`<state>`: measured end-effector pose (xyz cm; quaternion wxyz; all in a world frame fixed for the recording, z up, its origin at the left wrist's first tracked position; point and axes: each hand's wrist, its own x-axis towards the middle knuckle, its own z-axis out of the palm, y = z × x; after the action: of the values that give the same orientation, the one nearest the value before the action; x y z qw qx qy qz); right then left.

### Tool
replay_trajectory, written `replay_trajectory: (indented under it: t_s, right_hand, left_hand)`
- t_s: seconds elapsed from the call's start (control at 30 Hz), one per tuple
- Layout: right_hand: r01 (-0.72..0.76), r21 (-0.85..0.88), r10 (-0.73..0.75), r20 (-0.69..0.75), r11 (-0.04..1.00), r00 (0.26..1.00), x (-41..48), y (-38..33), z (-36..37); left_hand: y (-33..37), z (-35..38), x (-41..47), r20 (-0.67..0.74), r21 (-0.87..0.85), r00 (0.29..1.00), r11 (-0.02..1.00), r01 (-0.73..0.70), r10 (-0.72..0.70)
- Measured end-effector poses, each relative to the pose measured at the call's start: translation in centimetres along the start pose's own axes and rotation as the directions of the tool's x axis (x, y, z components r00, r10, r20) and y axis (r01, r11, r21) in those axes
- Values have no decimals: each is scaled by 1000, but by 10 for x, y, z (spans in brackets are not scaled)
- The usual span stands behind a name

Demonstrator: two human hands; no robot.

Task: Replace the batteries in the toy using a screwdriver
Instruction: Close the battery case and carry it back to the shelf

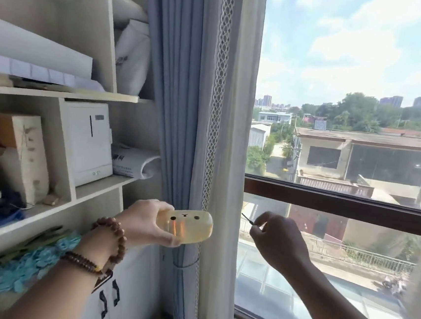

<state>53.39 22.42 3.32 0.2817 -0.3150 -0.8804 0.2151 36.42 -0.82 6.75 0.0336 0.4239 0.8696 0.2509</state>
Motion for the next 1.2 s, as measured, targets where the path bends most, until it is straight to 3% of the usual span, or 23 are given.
replay_trajectory:
  t_s: [0.2, 0.5, 0.67, 0.83, 0.97, 1.2]
  right_hand:
    - [46, -25, -45, 33, 999, 998, 113, -25, 56]
    - [262, 65, -269, 144, 963, 952, 242, -98, 174]
    - [406, 181, -442, 269, 896, 856, 287, -149, 255]
    - [501, 330, -596, 345, 800, 725, 333, -193, 313]
    - [525, 414, -664, 365, 744, 653, 349, -218, 344]
    - [554, 452, -713, 383, 699, 587, 356, -247, 383]
  left_hand:
    - [-54, -10, 95, -84, -3, 995, 998, 56, -56]
    - [-140, -50, 161, -224, 30, 946, 969, 247, -235]
    - [-192, -62, 173, -313, -5, 845, 891, 455, -433]
    - [-215, -70, 189, -387, -110, 697, 781, 615, -604]
    - [-228, -69, 196, -401, -228, 598, 708, 669, -694]
    - [-257, -70, 209, -408, -250, 500, 621, 743, -763]
